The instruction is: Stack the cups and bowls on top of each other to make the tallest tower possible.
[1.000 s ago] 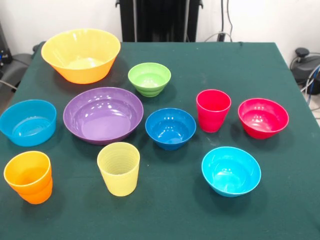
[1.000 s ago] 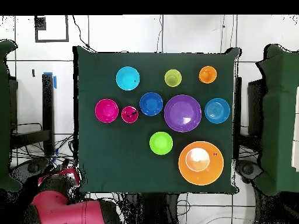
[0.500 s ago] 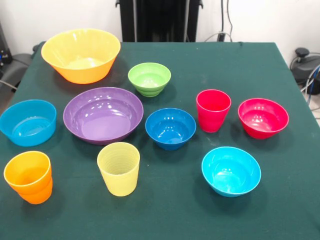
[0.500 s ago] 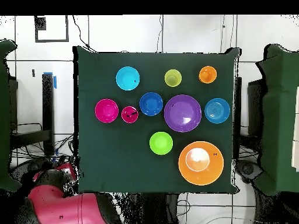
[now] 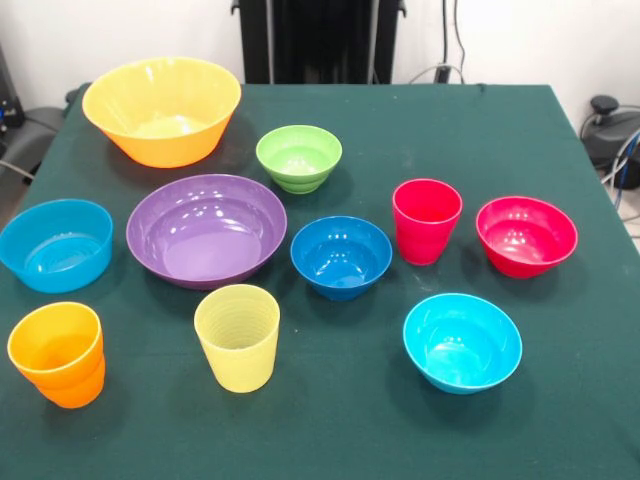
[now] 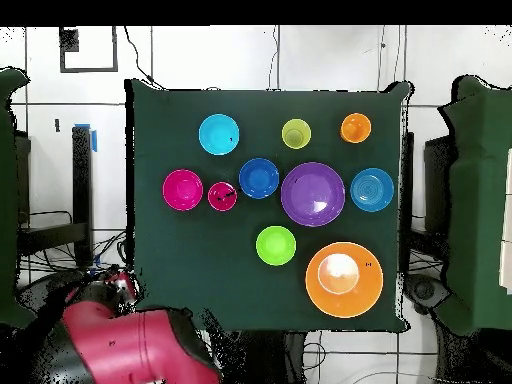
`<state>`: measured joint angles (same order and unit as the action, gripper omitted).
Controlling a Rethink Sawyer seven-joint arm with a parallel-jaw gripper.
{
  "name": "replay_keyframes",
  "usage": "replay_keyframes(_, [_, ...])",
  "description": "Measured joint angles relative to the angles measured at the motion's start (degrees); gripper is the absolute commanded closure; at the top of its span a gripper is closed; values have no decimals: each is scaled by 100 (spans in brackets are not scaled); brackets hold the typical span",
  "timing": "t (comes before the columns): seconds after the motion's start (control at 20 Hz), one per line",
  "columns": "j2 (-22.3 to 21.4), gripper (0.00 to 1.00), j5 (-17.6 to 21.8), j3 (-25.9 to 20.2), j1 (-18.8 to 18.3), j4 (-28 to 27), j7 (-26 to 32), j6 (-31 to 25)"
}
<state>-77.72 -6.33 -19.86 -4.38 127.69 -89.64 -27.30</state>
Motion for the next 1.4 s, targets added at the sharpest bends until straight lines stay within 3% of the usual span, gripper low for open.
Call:
replay_keyframes(0.55, [1699, 0, 921, -101, -216, 40, 0, 1863])
replay_keyframes(1.4, [3249, 0, 1799, 125, 177, 14, 0, 2578])
